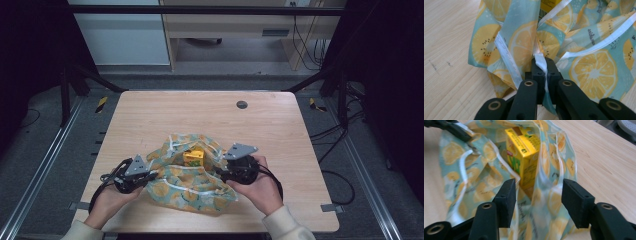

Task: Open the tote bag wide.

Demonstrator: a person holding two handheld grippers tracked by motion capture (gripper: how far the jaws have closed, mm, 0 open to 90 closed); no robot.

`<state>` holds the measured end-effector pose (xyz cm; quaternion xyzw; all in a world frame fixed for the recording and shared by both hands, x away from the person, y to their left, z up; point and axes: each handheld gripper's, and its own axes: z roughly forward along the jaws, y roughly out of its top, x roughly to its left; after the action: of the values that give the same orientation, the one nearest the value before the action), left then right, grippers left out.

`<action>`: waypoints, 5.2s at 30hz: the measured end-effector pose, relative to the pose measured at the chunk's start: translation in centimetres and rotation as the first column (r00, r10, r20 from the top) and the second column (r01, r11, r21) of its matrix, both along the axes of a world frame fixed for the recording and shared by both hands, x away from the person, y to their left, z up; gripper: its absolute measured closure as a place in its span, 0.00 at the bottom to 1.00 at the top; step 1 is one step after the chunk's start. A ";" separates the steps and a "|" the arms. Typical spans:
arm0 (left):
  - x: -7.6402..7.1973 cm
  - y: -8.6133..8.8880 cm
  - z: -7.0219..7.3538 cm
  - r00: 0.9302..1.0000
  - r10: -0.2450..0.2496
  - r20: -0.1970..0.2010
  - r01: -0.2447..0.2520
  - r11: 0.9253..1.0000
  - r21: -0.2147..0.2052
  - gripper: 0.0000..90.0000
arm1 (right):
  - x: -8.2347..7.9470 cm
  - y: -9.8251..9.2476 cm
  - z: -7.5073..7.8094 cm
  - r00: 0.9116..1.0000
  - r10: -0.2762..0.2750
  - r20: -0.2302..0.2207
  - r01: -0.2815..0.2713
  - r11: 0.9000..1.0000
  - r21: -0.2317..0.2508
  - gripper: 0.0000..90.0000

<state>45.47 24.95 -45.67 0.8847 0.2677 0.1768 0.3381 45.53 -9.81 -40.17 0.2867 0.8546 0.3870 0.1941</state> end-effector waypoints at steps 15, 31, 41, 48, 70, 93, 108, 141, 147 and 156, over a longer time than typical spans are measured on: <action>0.8 0.8 -0.4 0.999 0.033 -0.003 -0.033 0.999 0.012 0.98 | 6.3 1.9 0.3 0.997 -0.027 -0.073 0.025 0.999 -0.029 0.98; 1.3 0.7 -0.8 0.999 0.039 -0.010 -0.039 0.999 0.029 0.97 | 12.2 2.6 -1.0 0.985 -0.117 -0.126 0.116 0.993 -0.013 0.99; 0.8 0.1 -1.3 0.998 -0.004 -0.061 0.006 1.000 0.029 0.96 | 12.3 2.3 -2.0 0.980 -0.129 -0.151 0.131 0.991 0.003 0.79; 0.4 0.0 -1.2 0.999 -0.014 -0.043 0.015 1.000 0.020 0.93 | 11.0 2.2 0.1 0.987 -0.124 -0.105 0.129 0.991 0.042 0.44; -0.5 -0.3 4.4 0.990 0.043 0.134 -0.028 0.994 -0.110 0.45 | -0.9 -1.2 1.1 0.988 -0.153 -0.017 0.154 0.986 0.071 0.17; 4.3 -3.6 5.5 0.997 0.055 0.059 -0.057 0.998 0.038 0.28 | -5.4 0.4 -3.4 0.996 -0.050 -0.076 0.052 0.998 0.021 0.09; 6.8 -5.9 3.5 1.000 0.020 0.016 -0.022 0.991 0.128 0.64 | -4.3 1.7 -7.2 0.990 -0.008 -0.139 -0.008 0.993 -0.121 0.36; 10.3 -3.2 -0.6 0.982 0.181 -0.050 -0.174 0.978 0.117 0.99 | -1.7 -2.3 -8.0 0.976 -0.033 -0.216 0.007 0.993 -0.120 0.99; 10.4 -3.0 -1.3 0.979 0.202 -0.041 -0.195 0.971 0.138 0.99 | -1.7 -2.5 -8.2 0.975 -0.044 -0.216 0.012 0.989 -0.147 1.00; 11.0 -2.5 -1.8 0.972 0.232 -0.038 -0.225 0.965 0.131 0.99 | -1.7 -2.9 -8.1 0.974 -0.051 -0.223 0.018 0.989 -0.147 1.00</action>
<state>56.45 22.41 -47.43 0.8720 0.3650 0.2074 0.2517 43.86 -12.66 -48.25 0.3288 0.8917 0.2858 0.1225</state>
